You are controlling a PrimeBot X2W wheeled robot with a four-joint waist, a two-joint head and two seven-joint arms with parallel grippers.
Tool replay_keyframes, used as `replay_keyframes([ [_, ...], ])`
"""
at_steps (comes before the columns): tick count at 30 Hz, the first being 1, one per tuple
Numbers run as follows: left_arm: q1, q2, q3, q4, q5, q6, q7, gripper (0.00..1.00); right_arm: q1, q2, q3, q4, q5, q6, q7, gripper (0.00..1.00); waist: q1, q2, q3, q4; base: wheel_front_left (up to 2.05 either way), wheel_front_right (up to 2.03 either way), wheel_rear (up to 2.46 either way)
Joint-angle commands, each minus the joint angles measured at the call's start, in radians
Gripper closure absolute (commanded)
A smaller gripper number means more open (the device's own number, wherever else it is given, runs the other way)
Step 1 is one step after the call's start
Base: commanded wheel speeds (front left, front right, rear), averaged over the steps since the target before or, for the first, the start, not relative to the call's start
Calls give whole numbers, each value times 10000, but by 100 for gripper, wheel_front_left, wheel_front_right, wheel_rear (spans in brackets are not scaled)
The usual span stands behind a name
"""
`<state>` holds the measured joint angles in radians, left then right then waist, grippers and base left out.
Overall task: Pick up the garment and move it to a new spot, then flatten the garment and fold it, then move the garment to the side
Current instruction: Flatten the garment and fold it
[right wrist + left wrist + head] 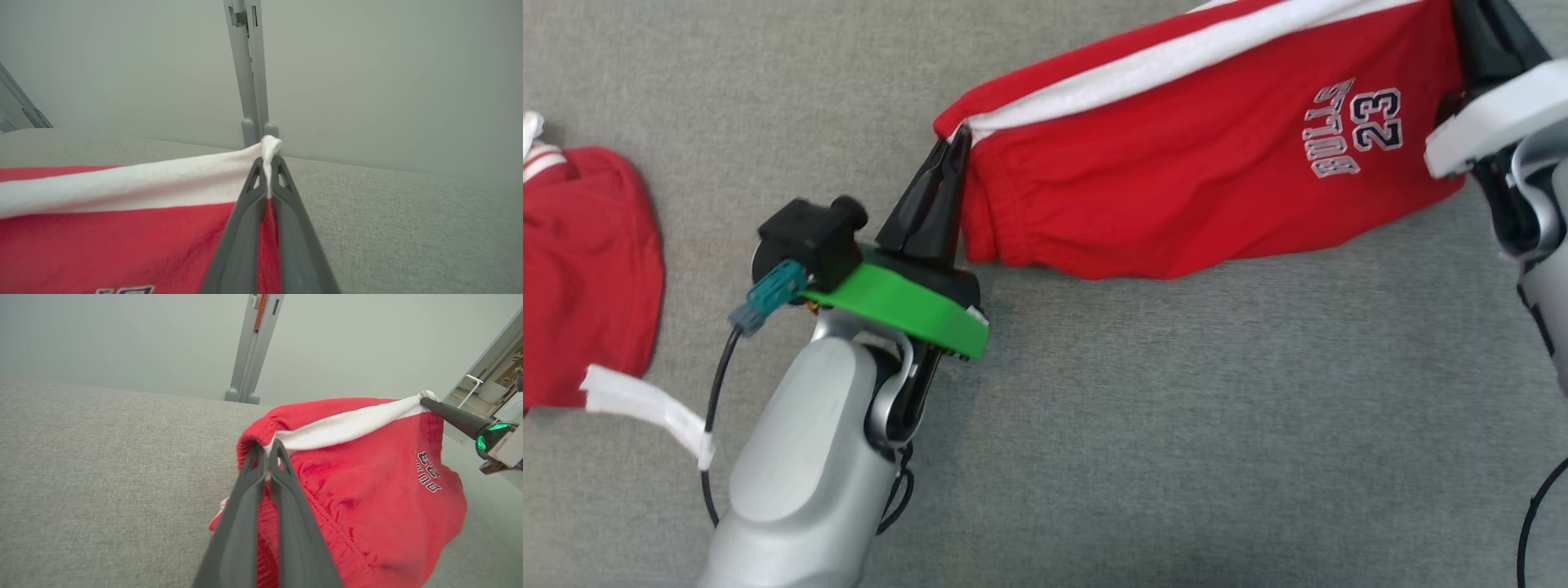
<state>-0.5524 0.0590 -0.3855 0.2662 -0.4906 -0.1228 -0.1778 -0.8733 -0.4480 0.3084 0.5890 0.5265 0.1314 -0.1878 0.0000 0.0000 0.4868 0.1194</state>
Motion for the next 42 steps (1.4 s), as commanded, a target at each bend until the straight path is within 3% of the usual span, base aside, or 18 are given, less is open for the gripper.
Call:
replay_keyframes([
  [1,-354,-13,-103,249,-81,-31,-129,100,-379,-88,169,325,103,-14,-118,100,0,0,593,611,0,0,0],
  [9,-1407,-65,-754,1778,-568,-69,-564,100,-1879,-38,1615,2049,514,-14,-448,100,0,0,787,701,0,0,0],
  [10,-1520,-65,-837,1908,-610,-74,-607,90,-2018,-25,1710,2250,570,-14,-498,58,0,0,796,689,0,0,0],
  [11,-1582,-70,-904,1999,-670,-76,-640,61,-2089,0,1765,2385,584,-14,-580,16,0,0,796,675,0,0,0],
  [12,-1622,-72,-983,2110,-732,-80,-680,0,-2145,31,1848,2523,551,-14,-638,0,0,0,786,647,0,0,0],
  [17,-1508,-63,-1004,2429,-728,30,-811,0,-1854,107,1540,2197,135,-14,-778,0,0,0,539,395,0,0,0],
  [23,-883,236,-244,1697,109,856,-873,0,-161,362,8,-13,-1003,-14,-775,0,0,0,2,-101,0,0,0],
  [32,431,738,1198,173,1511,1845,-864,0,2821,1476,-1819,-2798,-2220,-14,-776,0,0,0,-968,-943,0,0,0],
  [42,1754,910,1919,-145,2097,2028,-865,0,5496,2432,-2527,-4325,-2673,-14,-777,0,0,0,-1873,-1621,0,0,0],
])
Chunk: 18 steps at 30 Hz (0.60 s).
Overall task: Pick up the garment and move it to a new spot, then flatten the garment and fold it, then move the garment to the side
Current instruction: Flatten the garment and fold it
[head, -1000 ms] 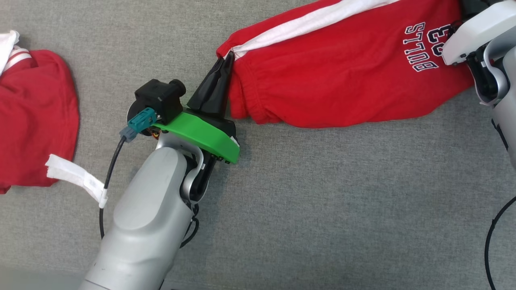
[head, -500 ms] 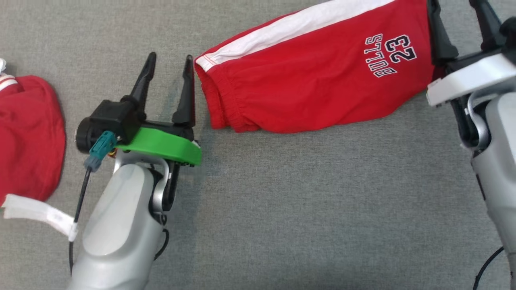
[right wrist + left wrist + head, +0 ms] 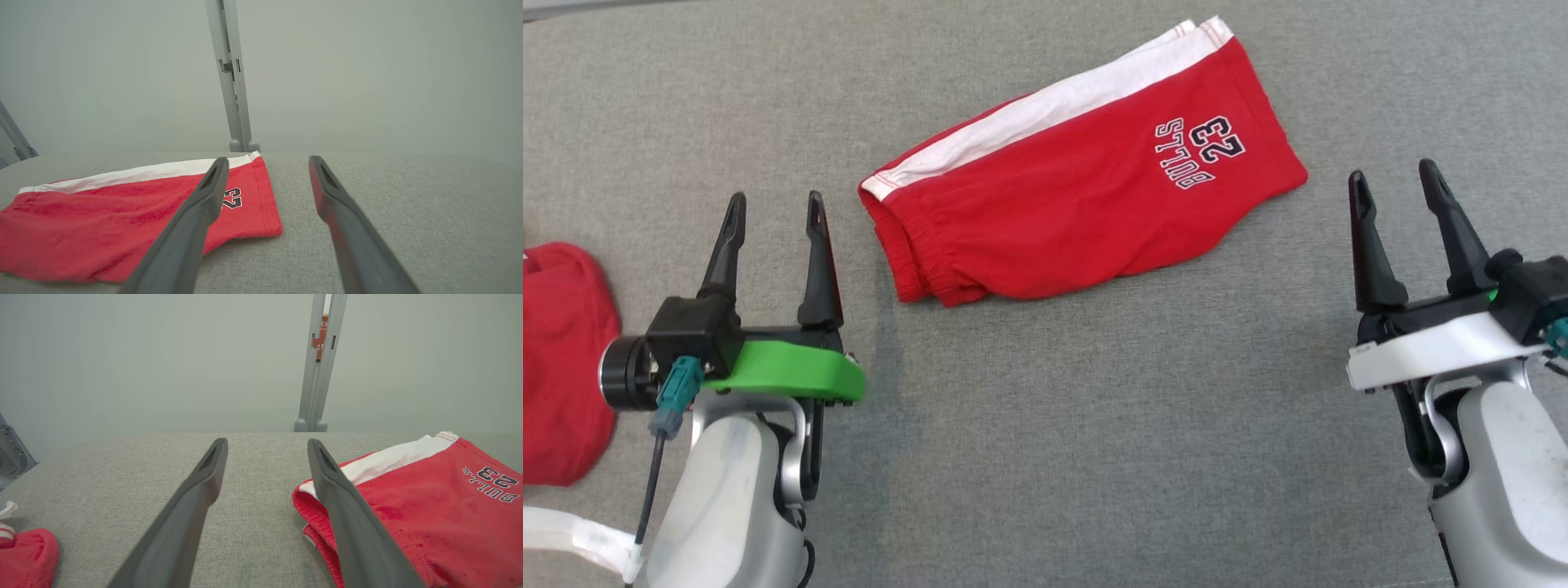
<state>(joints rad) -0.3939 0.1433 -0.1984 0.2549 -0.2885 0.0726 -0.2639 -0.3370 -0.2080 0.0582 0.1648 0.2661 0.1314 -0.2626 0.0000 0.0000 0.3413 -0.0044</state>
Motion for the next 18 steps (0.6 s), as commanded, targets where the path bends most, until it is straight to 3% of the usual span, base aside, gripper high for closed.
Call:
replay_keyframes([
  [1,307,54,95,-56,107,65,-4,0,333,116,-31,-192,-52,-14,-29,0,0,0,-486,-427,0,0,0],
  [9,1237,-75,414,-270,259,86,-5,0,1331,360,75,-710,-131,-14,-30,0,0,0,-853,-599,0,0,0],
  [18,1333,-197,453,-267,348,27,-5,0,1444,332,7,-764,-97,-14,-30,0,0,0,-891,-514,0,0,0],
])
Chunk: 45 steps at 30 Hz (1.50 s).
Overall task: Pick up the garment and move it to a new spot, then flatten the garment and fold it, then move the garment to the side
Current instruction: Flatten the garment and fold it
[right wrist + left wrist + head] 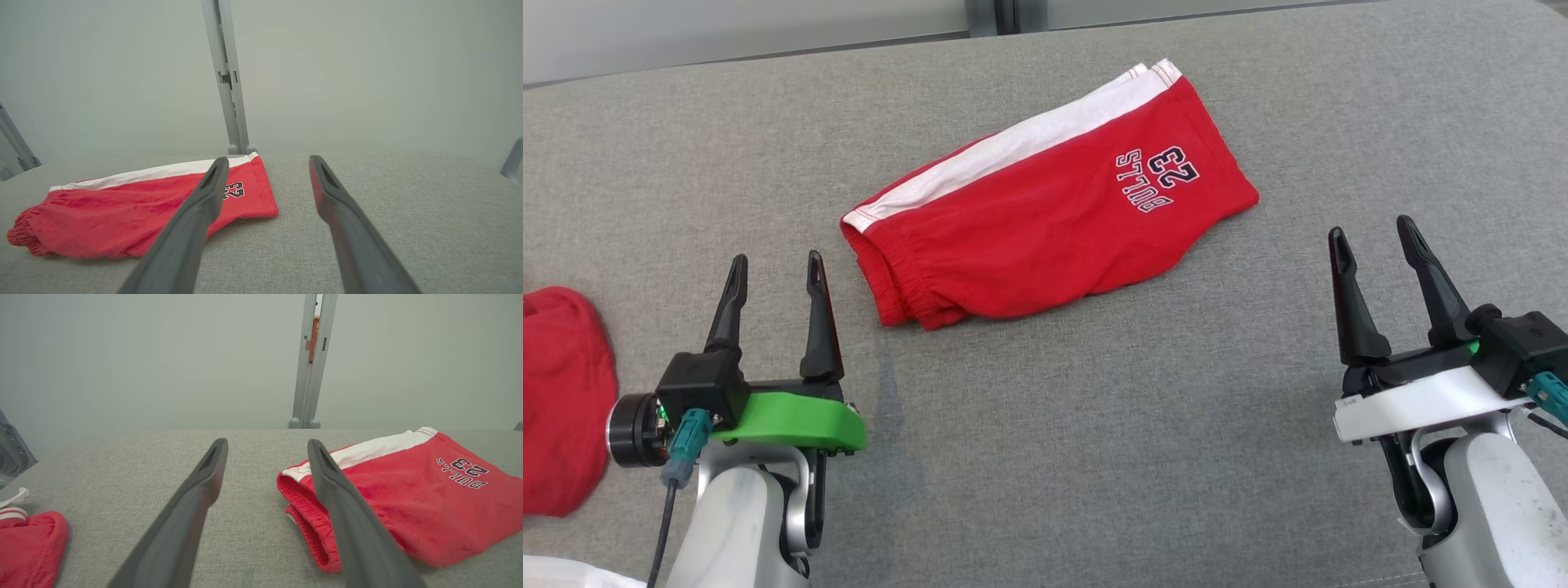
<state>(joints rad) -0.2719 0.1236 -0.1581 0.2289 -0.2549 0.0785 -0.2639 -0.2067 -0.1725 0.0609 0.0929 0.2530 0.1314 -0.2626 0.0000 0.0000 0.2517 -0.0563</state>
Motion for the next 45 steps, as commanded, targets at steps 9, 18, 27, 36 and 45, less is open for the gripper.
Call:
replay_keyframes([
  [9,-322,-117,-108,-143,210,-114,-5,0,-409,-385,-90,464,178,-14,-30,0,0,0,452,327,0,0,0],
  [18,-907,-380,-408,-628,408,-252,-5,0,-2202,-1240,490,2255,537,-14,57,0,0,0,1529,1175,0,0,0],
  [27,-1289,-630,-776,-825,415,-313,-6,0,-4350,-1912,2121,5095,1292,-14,842,0,0,0,2005,1871,0,0,0],
  [36,-1183,-691,-871,-782,387,-302,-6,0,-5278,-1988,2670,6825,1831,-20,1975,0,0,0,1867,1911,0,0,0],
  [45,-1090,-712,-883,-783,453,-334,-6,0,-5458,-1711,3230,7465,2640,-20,3244,100,0,0,1711,1890,0,0,0],
])
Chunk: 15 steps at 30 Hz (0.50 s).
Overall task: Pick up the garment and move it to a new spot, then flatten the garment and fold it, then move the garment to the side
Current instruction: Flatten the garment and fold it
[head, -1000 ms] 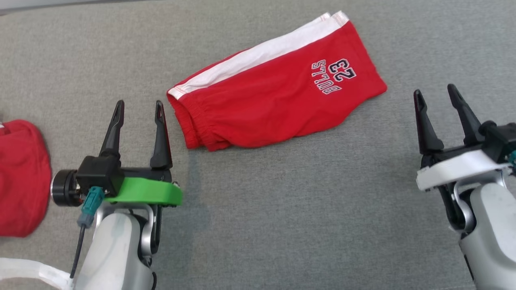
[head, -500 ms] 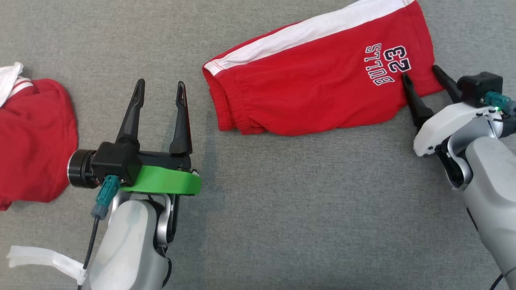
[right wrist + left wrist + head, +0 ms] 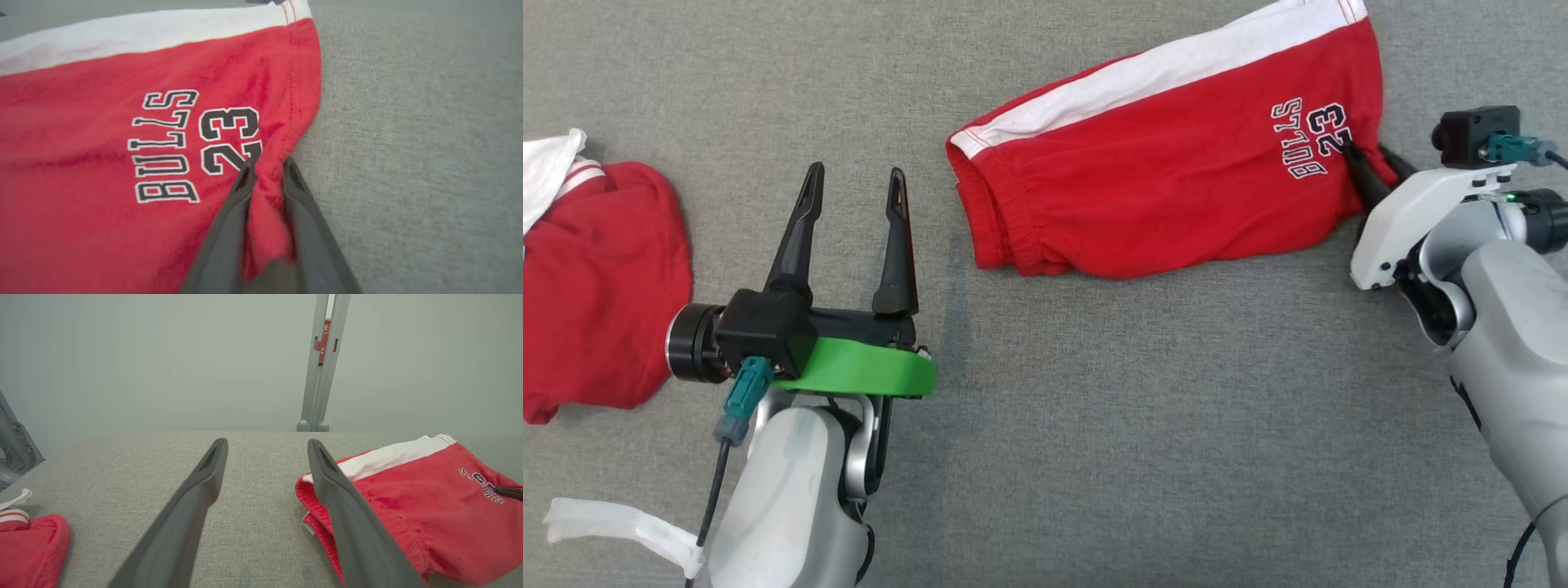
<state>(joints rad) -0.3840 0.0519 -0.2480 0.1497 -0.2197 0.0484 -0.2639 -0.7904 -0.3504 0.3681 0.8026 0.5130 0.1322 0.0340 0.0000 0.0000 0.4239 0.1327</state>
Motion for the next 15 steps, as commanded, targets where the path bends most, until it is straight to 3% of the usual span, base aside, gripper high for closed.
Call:
replay_keyframes([
  [1,43,3,17,12,90,-35,-6,0,368,23,219,332,123,-30,268,100,0,0,-30,-5,0,0,0],
  [8,292,0,91,85,110,-34,-6,0,881,-46,93,-113,611,-27,-741,100,0,0,-398,-162,0,0,0],
  [15,711,20,164,290,119,-146,-6,0,2455,100,-596,-738,815,-27,-1960,100,0,0,-1031,-533,0,0,0],
])
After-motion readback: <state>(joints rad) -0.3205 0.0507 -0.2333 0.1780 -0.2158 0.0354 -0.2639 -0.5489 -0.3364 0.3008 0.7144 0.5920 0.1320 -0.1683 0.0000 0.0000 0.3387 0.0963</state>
